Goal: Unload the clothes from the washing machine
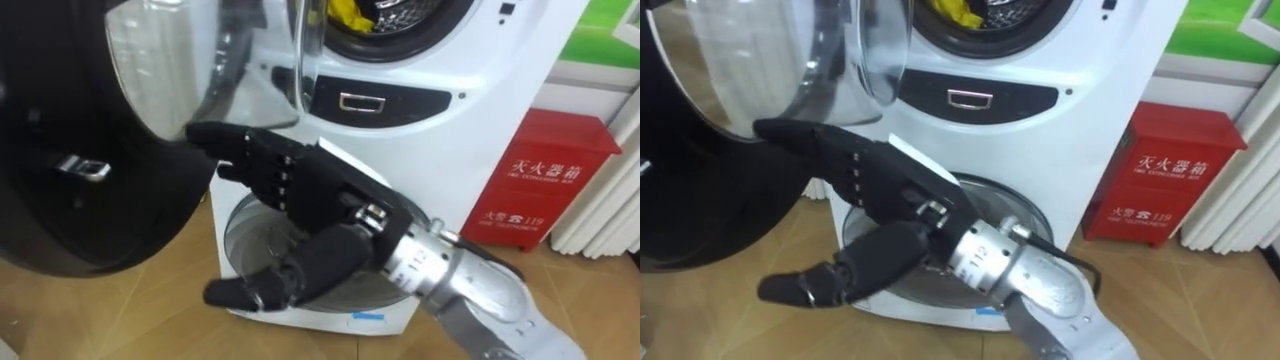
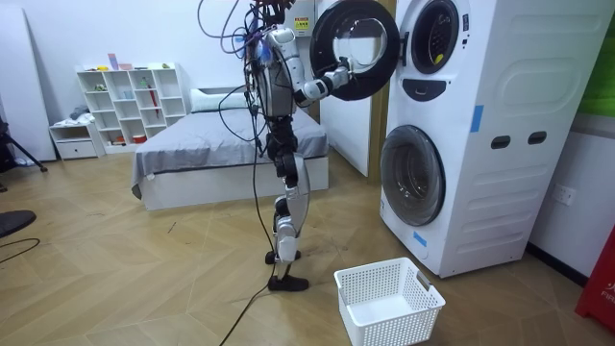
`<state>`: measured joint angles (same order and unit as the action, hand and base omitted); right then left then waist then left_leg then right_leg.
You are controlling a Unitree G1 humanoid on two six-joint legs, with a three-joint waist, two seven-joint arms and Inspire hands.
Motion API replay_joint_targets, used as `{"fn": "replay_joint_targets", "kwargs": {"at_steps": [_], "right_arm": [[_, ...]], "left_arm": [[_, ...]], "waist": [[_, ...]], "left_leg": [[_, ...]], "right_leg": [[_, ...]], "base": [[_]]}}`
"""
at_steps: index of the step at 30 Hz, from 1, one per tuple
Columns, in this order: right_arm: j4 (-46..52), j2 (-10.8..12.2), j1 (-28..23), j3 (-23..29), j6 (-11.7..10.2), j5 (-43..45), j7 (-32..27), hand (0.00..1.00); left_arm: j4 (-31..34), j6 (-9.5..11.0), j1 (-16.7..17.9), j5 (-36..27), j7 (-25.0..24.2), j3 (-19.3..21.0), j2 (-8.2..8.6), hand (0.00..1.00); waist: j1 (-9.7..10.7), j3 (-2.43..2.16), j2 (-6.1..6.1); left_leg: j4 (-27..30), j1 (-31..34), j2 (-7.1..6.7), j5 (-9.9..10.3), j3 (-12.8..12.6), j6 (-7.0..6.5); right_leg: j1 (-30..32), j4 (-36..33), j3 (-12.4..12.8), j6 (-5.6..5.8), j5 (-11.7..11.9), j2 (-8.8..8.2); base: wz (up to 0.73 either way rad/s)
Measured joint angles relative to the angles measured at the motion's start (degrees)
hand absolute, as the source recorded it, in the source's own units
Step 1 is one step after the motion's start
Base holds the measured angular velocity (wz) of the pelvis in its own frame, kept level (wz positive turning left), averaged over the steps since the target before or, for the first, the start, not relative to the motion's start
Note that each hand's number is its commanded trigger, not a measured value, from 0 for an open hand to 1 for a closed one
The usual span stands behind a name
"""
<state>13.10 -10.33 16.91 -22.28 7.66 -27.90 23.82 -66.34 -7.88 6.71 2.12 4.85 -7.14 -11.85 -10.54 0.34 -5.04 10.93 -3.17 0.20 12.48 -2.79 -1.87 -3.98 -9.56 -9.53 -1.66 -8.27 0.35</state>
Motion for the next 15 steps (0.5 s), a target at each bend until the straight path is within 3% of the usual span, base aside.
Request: {"fn": "replay_joint_targets", "kwargs": {"at_steps": [6,15], "right_arm": [[0.0,1.8,0.2,-1.4,1.2,0.0,-1.9,0.00],[-1.7,1.8,2.4,-3.5,2.0,0.0,-4.4,0.00]], "left_arm": [[0.0,-0.9,-0.9,0.2,0.0,0.1,0.01,0.00],[0.2,-1.6,-1.0,0.2,0.0,0.0,0.04,0.00]], "waist": [[-1.2,0.10,-0.38],[-2.4,0.19,-0.57]], "left_leg": [[0.4,0.6,-0.04,0.0,1.1,-0.02],[0.3,1.0,-0.10,0.0,1.6,-0.01]], "right_leg": [[0.1,0.1,-0.3,0.01,0.0,-0.12],[0.1,0.0,-0.8,0.04,0.0,-0.11]], "base": [[0.09],[0.03]]}}
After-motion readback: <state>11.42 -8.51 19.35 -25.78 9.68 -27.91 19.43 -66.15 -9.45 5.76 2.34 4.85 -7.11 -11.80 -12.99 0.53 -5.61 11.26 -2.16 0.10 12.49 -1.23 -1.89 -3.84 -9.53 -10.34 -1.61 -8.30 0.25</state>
